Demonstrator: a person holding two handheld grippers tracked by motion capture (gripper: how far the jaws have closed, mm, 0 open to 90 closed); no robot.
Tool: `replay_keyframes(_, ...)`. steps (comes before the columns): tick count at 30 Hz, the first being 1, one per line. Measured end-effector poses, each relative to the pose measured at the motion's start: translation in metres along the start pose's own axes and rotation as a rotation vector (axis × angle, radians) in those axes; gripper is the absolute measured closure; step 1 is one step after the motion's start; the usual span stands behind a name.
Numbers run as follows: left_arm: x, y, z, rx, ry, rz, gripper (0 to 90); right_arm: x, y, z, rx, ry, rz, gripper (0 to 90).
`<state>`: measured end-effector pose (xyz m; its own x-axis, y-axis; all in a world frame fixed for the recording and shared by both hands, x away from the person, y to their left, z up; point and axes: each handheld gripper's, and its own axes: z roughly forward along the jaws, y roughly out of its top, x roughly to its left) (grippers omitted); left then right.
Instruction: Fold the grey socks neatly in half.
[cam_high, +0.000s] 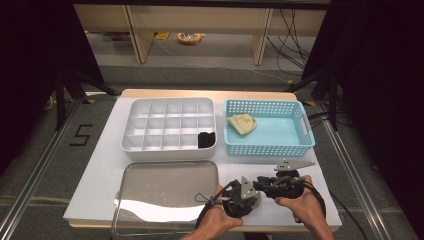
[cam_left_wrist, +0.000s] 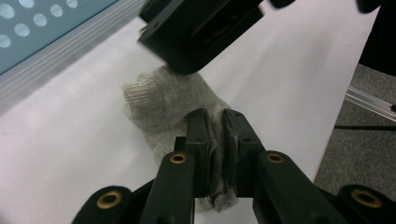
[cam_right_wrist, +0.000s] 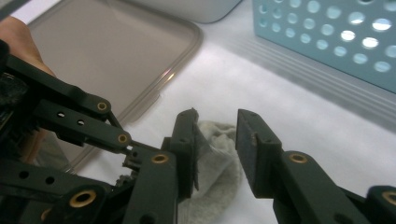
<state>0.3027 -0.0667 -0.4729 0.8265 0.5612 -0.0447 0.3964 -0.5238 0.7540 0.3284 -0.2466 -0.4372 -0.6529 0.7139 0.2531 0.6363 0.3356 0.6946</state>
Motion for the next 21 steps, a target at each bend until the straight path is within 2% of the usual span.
replay_keyframes(1,0.0,0.0,0.0,-0.002,-0.001,0.0,80.7,0.001,0.002,0.003,0.014,-0.021,-0.019,68.7)
replay_keyframes(3,0.0,0.0,0.0,-0.007,-0.009,-0.013,80.5,0.0,0.003,0.006,0.039,-0.021,-0.015,68.0)
replay_keyframes(4,0.0,0.0,0.0,-0.01,-0.012,-0.026,80.4,-0.003,0.003,0.01,0.04,-0.028,-0.036,68.1)
replay_keyframes(5,0.002,0.0,-0.001,0.001,-0.01,-0.014,80.0,-0.004,0.002,0.012,0.057,-0.032,-0.037,69.6)
replay_keyframes(6,0.002,0.0,-0.002,-0.009,-0.019,-0.038,79.3,-0.004,0.001,0.013,0.07,-0.046,-0.046,70.8)
replay_keyframes(9,0.001,-0.002,-0.01,-0.028,-0.038,-0.044,76.4,-0.009,-0.003,0.018,0.094,-0.053,-0.025,74.6)
replay_keyframes(11,0.001,-0.005,-0.018,-0.043,-0.053,-0.045,76.4,-0.013,-0.005,0.02,0.092,-0.05,-0.027,75.0)
replay_keyframes(13,0.001,-0.008,-0.022,-0.041,-0.049,-0.035,76.5,-0.013,-0.005,0.02,0.095,-0.045,-0.017,75.1)
replay_keyframes(16,0.002,-0.009,-0.017,-0.018,-0.066,-0.028,77.5,-0.014,-0.005,0.02,0.093,-0.046,-0.016,74.0)
replay_keyframes(17,0.0,-0.009,-0.015,-0.019,-0.057,-0.045,78.0,-0.013,-0.005,0.02,0.094,-0.051,-0.012,72.4)
replay_keyframes(18,-0.002,-0.009,-0.014,-0.022,-0.073,-0.044,78.4,-0.012,-0.004,0.02,0.092,-0.059,-0.003,71.1)
replay_keyframes(19,-0.003,-0.009,-0.013,-0.02,-0.062,-0.031,78.8,-0.012,-0.003,0.017,0.11,-0.063,-0.006,68.4)
replay_keyframes(20,-0.004,-0.009,-0.013,-0.011,-0.063,-0.014,79.0,-0.01,-0.003,0.017,0.109,-0.046,0.022,65.7)
replay_keyframes(21,-0.005,-0.009,-0.012,-0.005,-0.066,-0.023,79.1,-0.011,-0.002,0.018,0.074,-0.055,0.009,62.8)
